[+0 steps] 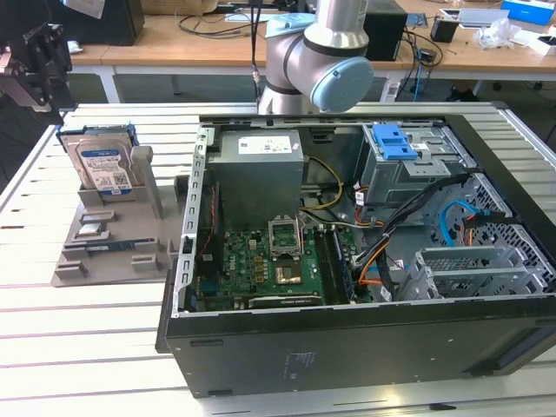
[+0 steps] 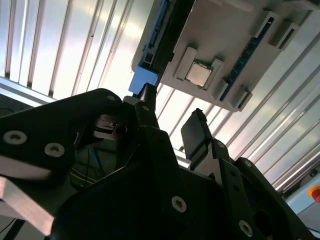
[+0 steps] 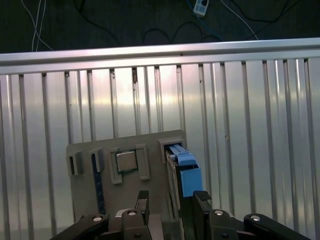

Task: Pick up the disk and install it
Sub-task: 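Pick up the disk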

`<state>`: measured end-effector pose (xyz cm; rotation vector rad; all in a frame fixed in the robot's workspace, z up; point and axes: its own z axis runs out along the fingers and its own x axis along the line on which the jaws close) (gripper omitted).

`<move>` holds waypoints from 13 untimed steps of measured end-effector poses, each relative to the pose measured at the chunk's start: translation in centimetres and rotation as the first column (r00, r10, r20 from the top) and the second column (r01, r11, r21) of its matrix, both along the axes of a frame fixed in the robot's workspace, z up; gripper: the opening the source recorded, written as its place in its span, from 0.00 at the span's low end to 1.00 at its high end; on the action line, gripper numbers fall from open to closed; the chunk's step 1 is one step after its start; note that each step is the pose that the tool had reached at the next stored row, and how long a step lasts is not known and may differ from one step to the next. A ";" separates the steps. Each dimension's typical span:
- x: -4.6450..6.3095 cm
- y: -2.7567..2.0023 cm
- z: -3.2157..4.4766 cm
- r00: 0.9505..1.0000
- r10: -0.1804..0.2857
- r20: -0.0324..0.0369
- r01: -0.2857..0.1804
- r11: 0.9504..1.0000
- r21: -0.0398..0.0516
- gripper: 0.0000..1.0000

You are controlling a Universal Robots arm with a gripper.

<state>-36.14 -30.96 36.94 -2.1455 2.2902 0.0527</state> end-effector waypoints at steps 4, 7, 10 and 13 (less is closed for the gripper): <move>0.0 0.00 -0.23 1.000 0.000 0.000 0.000 1.000 0.000 0.48; 0.0 0.00 -0.46 1.000 0.000 0.000 0.000 1.000 0.000 0.48; 0.0 0.08 -0.60 1.000 0.000 0.000 0.000 1.000 0.000 0.48; 0.0 0.67 -0.87 1.000 0.000 0.000 0.000 1.000 0.000 0.48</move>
